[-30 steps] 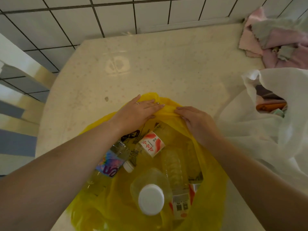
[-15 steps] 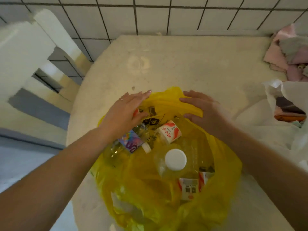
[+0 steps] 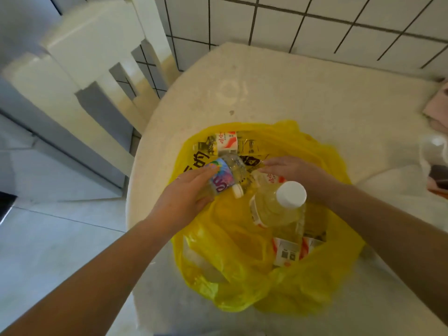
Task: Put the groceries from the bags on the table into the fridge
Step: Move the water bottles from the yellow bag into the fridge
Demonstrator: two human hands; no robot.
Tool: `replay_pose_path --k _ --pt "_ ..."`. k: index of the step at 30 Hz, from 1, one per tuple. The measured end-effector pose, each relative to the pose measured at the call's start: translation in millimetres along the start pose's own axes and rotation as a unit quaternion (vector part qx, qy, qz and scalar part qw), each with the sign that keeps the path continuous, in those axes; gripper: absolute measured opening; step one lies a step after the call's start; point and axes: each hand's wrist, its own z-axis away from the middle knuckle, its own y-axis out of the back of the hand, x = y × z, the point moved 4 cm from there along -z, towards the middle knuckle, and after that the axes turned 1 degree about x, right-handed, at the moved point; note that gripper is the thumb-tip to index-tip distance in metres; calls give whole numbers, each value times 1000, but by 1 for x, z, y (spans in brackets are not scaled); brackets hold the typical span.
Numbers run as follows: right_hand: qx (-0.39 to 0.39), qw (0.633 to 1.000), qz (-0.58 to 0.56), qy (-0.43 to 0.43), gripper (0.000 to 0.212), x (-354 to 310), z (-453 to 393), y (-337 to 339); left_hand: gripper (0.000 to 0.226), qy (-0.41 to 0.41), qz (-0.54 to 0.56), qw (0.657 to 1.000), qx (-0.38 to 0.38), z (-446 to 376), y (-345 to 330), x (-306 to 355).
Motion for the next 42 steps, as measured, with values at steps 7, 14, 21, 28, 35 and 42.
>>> replay_pose_path --k 7,14,21,28,35,42 --pt "-29 997 71 25 52 2 -15 -20 65 16 -80 997 -8 0 -2 -6" --pt "-30 995 97 -1 43 10 -36 -35 79 80 -98 989 -73 5 -2 -16" --pt "13 996 82 23 49 0 -16 -13 78 70 -112 989 -68 2 5 -17" --pt "92 992 -43 -77 60 1 3 20 74 13 -141 990 -23 -17 33 10" --pt "223 951 -188 -107 76 5 10 38 62 -56 -222 973 -37 -54 53 43" --pt "306 892 -319 -92 75 11 15 38 62 -102 -178 979 -20 -80 54 66"
